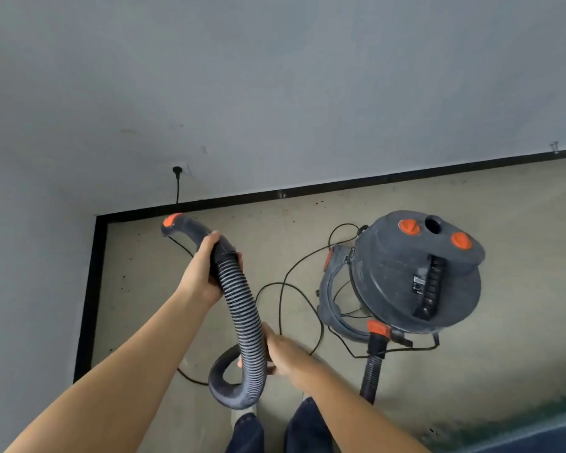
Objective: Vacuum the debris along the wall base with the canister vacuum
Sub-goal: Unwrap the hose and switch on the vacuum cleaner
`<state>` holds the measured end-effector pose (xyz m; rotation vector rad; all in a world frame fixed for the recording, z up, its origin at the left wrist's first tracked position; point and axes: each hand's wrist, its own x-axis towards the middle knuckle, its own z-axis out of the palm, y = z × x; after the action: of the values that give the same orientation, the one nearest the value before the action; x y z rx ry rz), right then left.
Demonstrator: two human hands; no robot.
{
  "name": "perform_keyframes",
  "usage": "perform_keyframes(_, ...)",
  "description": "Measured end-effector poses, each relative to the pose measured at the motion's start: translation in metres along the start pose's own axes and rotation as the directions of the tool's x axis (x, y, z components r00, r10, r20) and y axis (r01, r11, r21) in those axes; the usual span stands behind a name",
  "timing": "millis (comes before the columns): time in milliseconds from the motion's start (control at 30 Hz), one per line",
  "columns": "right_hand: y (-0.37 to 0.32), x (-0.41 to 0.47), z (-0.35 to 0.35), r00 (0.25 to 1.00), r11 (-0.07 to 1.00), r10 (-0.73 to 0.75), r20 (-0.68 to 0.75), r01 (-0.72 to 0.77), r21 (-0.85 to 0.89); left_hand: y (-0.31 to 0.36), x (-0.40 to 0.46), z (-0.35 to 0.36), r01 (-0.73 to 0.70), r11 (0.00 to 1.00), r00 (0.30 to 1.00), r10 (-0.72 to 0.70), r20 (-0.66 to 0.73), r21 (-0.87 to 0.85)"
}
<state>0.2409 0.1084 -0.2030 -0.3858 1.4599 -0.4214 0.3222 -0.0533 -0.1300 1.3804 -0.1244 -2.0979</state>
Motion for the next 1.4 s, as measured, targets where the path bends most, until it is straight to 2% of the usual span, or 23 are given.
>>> perform_keyframes(133,-0.008,-0.004,-0.04,0.994,0.995,0.035,0.105,-0.024,-0.098,-0.009,0.006,0.011,-0.105,0.989,0.994,0.104,0.018,0.101)
perform_keyframes(200,-0.007,-0.008,-0.069,0.993,0.99,0.034,0.115,-0.017,-0.14,-0.015,0.008,0.017,-0.169,0.962,0.986,0.164,0.039,0.216)
perform_keyframes(267,-0.003,-0.012,-0.103,1.0,0.983,-0.031,0.006,0.031,-0.181,-0.024,0.011,0.021,-0.249,0.897,0.967,0.251,0.043,0.366)
perform_keyframes(333,0.001,-0.014,-0.143,0.971,0.972,-0.138,-0.197,0.095,-0.214,-0.032,0.016,0.026,-0.277,0.863,0.958,0.282,0.052,0.422)
perform_keyframes(400,0.006,-0.017,-0.189,0.879,0.969,-0.204,-0.431,0.121,-0.214,-0.043,0.022,0.031,-0.25,0.876,0.966,0.255,0.044,0.413)
perform_keyframes(500,0.016,-0.032,-0.264,0.668,0.971,-0.231,-0.707,0.112,-0.211,-0.066,0.033,0.039,-0.237,0.871,0.967,0.256,0.013,0.431)
perform_keyframes(567,0.024,-0.045,-0.306,0.534,0.967,-0.234,-0.812,0.04,-0.252,-0.084,0.04,0.044,-0.235,0.87,0.964,0.266,-0.012,0.434)
perform_keyframes(600,0.027,-0.051,-0.324,0.49,0.959,-0.239,-0.838,-0.013,-0.282,-0.093,0.042,0.045,-0.232,0.872,0.964,0.267,-0.022,0.43)
perform_keyframes(667,0.031,-0.052,-0.353,0.464,0.94,-0.266,-0.845,-0.069,-0.334,-0.107,0.045,0.046,-0.223,0.885,0.965,0.259,-0.032,0.41)
perform_keyframes(767,0.02,-0.046,-0.381,0.478,0.899,-0.356,-0.803,-0.059,-0.433,-0.119,0.049,0.049,-0.219,0.881,0.964,0.262,-0.047,0.42)
perform_keyframes(867,-0.006,-0.032,-0.394,0.549,0.808,-0.462,-0.696,-0.063,-0.585,-0.124,0.053,0.054,-0.22,0.864,0.96,0.275,-0.057,0.453)
perform_keyframes(1033,-0.049,0.014,-0.407,0.667,0.835,-0.321,-0.673,-0.135,-0.533,-0.13,0.057,0.059,-0.242,0.837,0.955,0.295,-0.033,0.49)
perform_keyframes(1167,-0.052,0.04,-0.411,0.698,0.85,-0.238,-0.676,-0.187,-0.493,-0.135,0.058,0.066,-0.25,0.809,0.954,0.298,-0.005,0.532)
perform_keyframes(1233,-0.049,0.041,-0.415,0.742,0.769,-0.298,-0.6,-0.185,-0.612,-0.136,0.058,0.07,-0.246,0.802,0.956,0.292,0.003,0.545)
perform_keyframes(1300,-0.044,0.039,-0.424,0.796,0.642,-0.359,-0.487,-0.168,-0.748,-0.137,0.061,0.073,-0.239,0.8,0.958,0.287,-0.001,0.551)
perform_keyframes(1400,-0.041,0.036,-0.439,0.834,0.542,-0.397,-0.384,-0.124,-0.831,-0.14,0.065,0.079,-0.221,0.807,0.963,0.269,-0.007,0.548)
